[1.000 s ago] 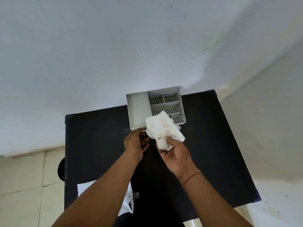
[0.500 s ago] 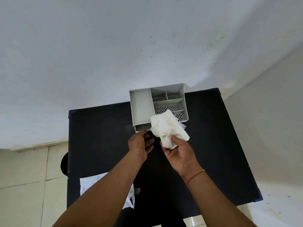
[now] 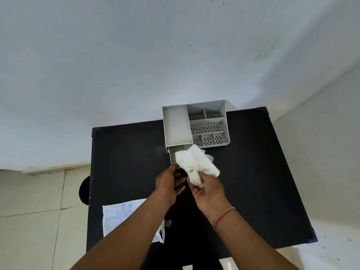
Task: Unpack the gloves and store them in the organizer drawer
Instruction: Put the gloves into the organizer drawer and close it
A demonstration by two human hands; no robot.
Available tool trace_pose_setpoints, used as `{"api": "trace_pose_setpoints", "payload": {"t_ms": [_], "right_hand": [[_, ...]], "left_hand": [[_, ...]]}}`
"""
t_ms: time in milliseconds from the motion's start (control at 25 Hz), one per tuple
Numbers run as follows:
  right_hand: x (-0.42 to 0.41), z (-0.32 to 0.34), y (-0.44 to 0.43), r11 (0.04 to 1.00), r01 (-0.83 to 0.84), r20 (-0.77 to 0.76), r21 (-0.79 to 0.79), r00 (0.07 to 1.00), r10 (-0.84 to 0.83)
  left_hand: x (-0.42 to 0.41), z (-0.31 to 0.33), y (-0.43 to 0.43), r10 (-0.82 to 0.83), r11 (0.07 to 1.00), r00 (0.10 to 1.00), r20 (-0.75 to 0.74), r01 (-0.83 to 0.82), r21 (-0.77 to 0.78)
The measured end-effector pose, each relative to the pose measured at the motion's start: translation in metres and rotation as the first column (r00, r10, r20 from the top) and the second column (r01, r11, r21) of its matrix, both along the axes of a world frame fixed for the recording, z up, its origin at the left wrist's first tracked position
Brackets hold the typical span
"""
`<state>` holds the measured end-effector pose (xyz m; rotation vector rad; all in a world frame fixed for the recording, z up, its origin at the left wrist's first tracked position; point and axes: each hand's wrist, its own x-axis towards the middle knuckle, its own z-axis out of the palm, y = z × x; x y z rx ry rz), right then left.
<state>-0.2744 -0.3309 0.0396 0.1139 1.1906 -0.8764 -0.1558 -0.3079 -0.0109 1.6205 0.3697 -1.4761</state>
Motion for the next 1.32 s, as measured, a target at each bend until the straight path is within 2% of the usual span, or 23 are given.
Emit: {"api": "trace_pose_setpoints", "payload": {"t_ms": [160, 280, 520, 760, 920, 960, 1000, 1040, 1120, 1160, 1200, 1280, 1320], "right_hand": [[0.027, -0.007, 0.001, 1.000, 0.021, 0.002, 0.021, 1.000, -0.021], [0.050, -0.008, -0.012, 0.993, 0.070, -0.064, 0.095, 0.996, -0.064], [0.035, 0.007, -0.017, 0.980, -0.183, -0.264, 0.080, 0.944, 0.198], [0.021, 0.001, -0.026, 0.959, -0.282, -0.435, 0.041, 0.859, 0.271], [0.038, -0.011, -0.032, 0.959, -0.284, -0.561, 0.014, 0.792, 0.243], [0.040, -0.014, -0.032, 0.950, -0.311, -0.607, 0.032, 0.749, 0.266], [0.041, -0.018, -0.032, 0.924, -0.378, -0.677, 0.060, 0.665, 0.316], [0.040, -0.021, -0.033, 0.869, -0.484, -0.761, 0.099, 0.526, 0.380], [0.034, -0.018, -0.033, 0.671, -0.709, -0.881, 0.217, 0.154, 0.447], [0.031, -0.016, -0.034, 0.575, -0.769, -0.904, 0.280, -0.008, 0.428], [0.029, -0.016, -0.034, 0.507, -0.798, -0.912, 0.326, -0.125, 0.390], [0.030, -0.018, -0.036, 0.422, -0.822, -0.914, 0.384, -0.272, 0.302], [0.032, -0.020, -0.037, 0.392, -0.830, -0.912, 0.397, -0.307, 0.274]], "left_hand": [[0.020, -0.003, 0.001, -0.007, 0.999, 0.994, 0.108, 0.011, -0.034], [0.031, -0.007, 0.001, -0.039, 0.996, 0.985, 0.169, 0.052, -0.073], [0.040, -0.004, -0.005, -0.035, 0.997, 0.975, 0.220, 0.049, -0.062], [0.040, -0.002, -0.016, -0.071, 0.995, 0.957, 0.280, 0.087, -0.045], [0.039, -0.004, -0.011, -0.150, 0.983, 0.927, 0.344, 0.177, -0.047], [0.038, -0.004, -0.008, -0.167, 0.980, 0.921, 0.351, 0.195, -0.045], [0.037, -0.005, -0.004, -0.179, 0.977, 0.916, 0.360, 0.209, -0.044], [0.037, -0.005, 0.000, -0.190, 0.974, 0.907, 0.375, 0.222, -0.042], [0.036, -0.005, 0.006, -0.214, 0.965, 0.877, 0.429, 0.257, -0.043], [0.035, -0.004, 0.008, -0.223, 0.959, 0.859, 0.460, 0.277, -0.053], [0.034, -0.002, 0.009, -0.230, 0.953, 0.840, 0.491, 0.298, -0.063], [0.032, 0.001, 0.009, -0.248, 0.938, 0.799, 0.548, 0.339, -0.070], [0.031, 0.002, 0.009, -0.255, 0.934, 0.781, 0.570, 0.352, -0.065]]}}
